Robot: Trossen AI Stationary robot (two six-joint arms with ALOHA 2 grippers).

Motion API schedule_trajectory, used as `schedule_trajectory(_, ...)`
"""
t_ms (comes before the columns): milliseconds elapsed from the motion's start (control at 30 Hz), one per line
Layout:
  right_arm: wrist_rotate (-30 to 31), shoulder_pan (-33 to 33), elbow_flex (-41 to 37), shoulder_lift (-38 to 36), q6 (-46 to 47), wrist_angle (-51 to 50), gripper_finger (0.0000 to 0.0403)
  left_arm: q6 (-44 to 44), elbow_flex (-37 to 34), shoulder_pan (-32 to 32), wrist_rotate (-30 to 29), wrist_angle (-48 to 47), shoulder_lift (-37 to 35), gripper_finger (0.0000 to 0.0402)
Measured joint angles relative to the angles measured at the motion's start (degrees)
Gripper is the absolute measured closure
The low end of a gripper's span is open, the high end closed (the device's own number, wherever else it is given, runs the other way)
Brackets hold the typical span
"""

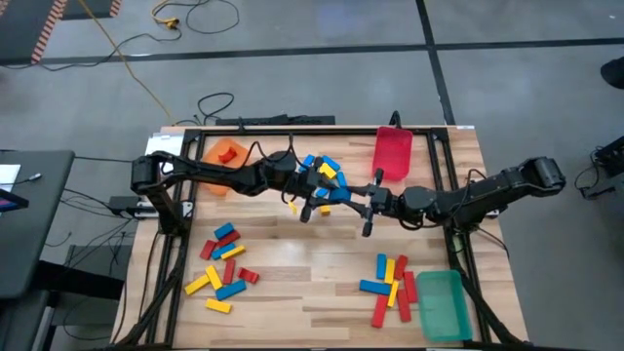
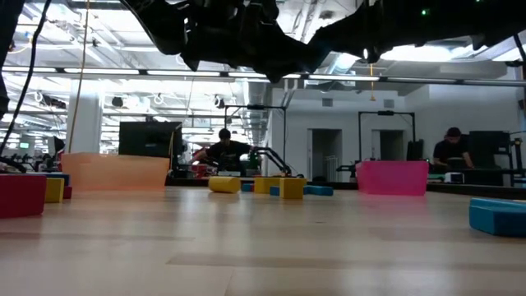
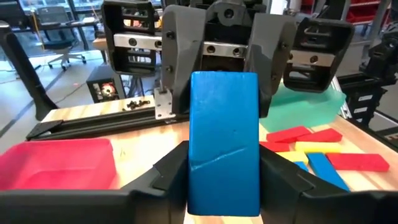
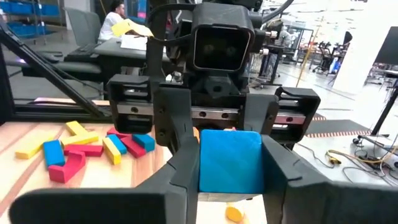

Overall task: Sort blocks
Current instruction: Put the blue block into the red bin

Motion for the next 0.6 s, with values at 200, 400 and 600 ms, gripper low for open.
schedule_trajectory(200, 1.8, -3.0, 4.9, -2.5, 2.6, -14.0, 0.0286, 0.0, 0.0, 1.2, -7.6, -3.9, -1.7, 0.0174)
schedule_trajectory(400, 4.2, -10.8, 11.1, -7.2, 8.9, -36.6, 0.0286, 0.1, 0.0, 3.5, -10.4, -14.9, -5.2, 0.0141)
schedule_trajectory(600, 2.9, -24.9, 13.3, -11.9, 16.9, -56.1, 0.0286, 0.0, -1.0, 3.1, -7.0, -25.0, -6.2, 0.0138)
